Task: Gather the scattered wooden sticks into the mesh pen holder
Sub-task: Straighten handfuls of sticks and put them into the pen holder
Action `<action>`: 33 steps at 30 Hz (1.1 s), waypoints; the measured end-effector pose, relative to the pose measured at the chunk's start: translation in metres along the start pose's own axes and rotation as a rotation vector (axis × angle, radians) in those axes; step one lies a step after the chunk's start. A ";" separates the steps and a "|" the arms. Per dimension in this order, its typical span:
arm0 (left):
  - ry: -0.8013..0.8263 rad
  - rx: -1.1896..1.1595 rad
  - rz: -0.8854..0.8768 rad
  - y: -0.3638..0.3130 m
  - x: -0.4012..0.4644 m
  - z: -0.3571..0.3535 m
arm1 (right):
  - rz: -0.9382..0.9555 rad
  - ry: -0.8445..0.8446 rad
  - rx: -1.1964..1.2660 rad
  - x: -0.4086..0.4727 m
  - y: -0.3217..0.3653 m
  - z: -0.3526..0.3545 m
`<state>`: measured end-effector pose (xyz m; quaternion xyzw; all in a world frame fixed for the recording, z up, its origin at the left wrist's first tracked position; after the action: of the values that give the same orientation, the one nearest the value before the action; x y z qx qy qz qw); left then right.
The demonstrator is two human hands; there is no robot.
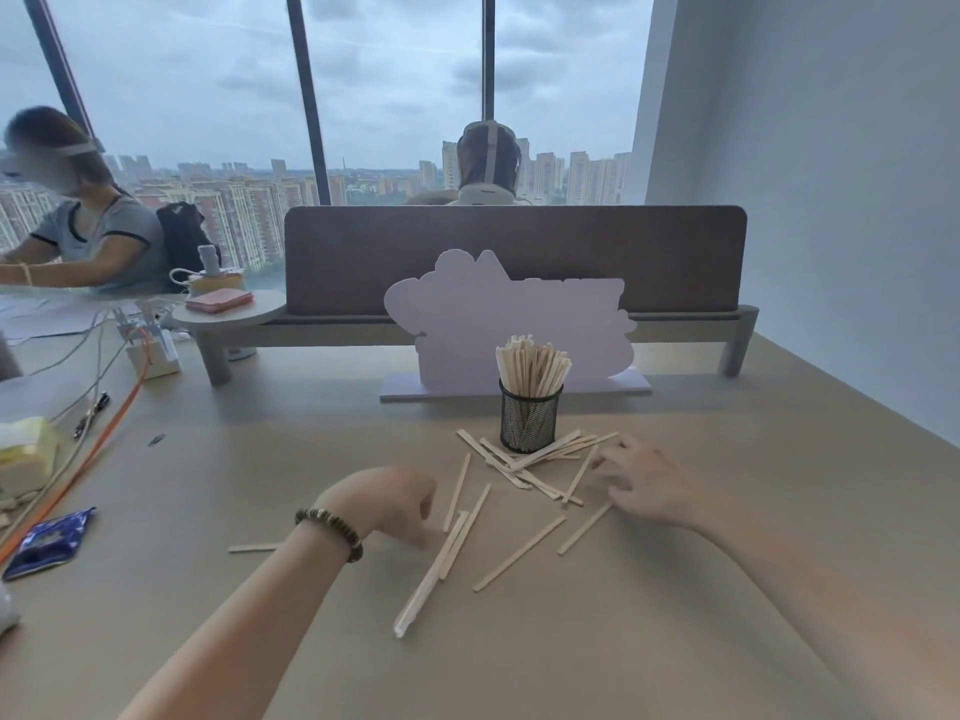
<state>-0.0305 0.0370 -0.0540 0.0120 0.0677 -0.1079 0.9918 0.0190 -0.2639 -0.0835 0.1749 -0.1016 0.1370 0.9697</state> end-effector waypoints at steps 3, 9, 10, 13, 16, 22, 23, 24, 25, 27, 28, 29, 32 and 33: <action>0.106 0.157 0.083 0.033 -0.002 -0.002 | 0.023 0.129 0.007 0.012 0.004 0.003; 0.009 0.265 0.079 0.059 0.004 -0.015 | 0.049 0.269 -0.099 0.047 0.000 -0.012; -0.007 0.257 0.064 0.059 0.006 -0.015 | 0.054 0.264 -0.085 0.050 0.000 -0.015; -0.014 0.186 0.033 0.061 0.014 -0.014 | 0.100 0.184 -0.043 0.060 0.000 -0.019; -0.026 0.001 0.033 0.052 0.024 -0.011 | 0.130 0.153 -0.049 0.063 0.000 -0.022; -0.168 -0.448 0.144 0.007 0.040 -0.026 | 0.167 0.144 -0.050 0.046 0.010 -0.017; -0.197 -0.467 0.156 -0.001 0.041 -0.027 | 0.171 0.155 -0.054 0.041 0.011 -0.014; -0.211 -0.472 0.162 -0.008 0.040 -0.026 | 0.166 0.169 -0.059 0.036 0.011 -0.012; -0.217 -0.464 0.151 -0.016 0.039 -0.024 | 0.163 0.181 -0.062 0.031 0.012 -0.008; -0.204 -0.417 0.085 -0.033 0.036 -0.022 | 0.151 0.246 -0.063 0.023 0.013 -0.004; -0.182 -0.385 0.048 -0.041 0.032 -0.023 | 0.157 0.293 -0.063 0.016 0.016 -0.003; -0.165 -0.349 0.014 -0.048 0.029 -0.025 | 0.175 0.335 -0.066 0.009 0.019 -0.003; -0.158 -0.274 -0.052 -0.057 0.024 -0.034 | 0.210 0.326 -0.070 -0.005 0.028 -0.008; -0.170 -0.282 -0.063 -0.058 0.023 -0.034 | 0.212 0.284 -0.058 -0.007 0.030 -0.009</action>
<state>-0.0248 -0.0230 -0.0914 -0.1386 -0.0015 -0.1293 0.9819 0.0047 -0.2349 -0.0844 0.1139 0.0144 0.2588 0.9591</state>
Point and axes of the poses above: each hand's wrist, its own x-axis towards the middle knuckle, its own z-axis out of the back of the hand, y = z × x, the point moved 4 cm from there along x, towards the middle knuckle, and after that the axes turned 11 degrees about -y, right-handed, at the moved point
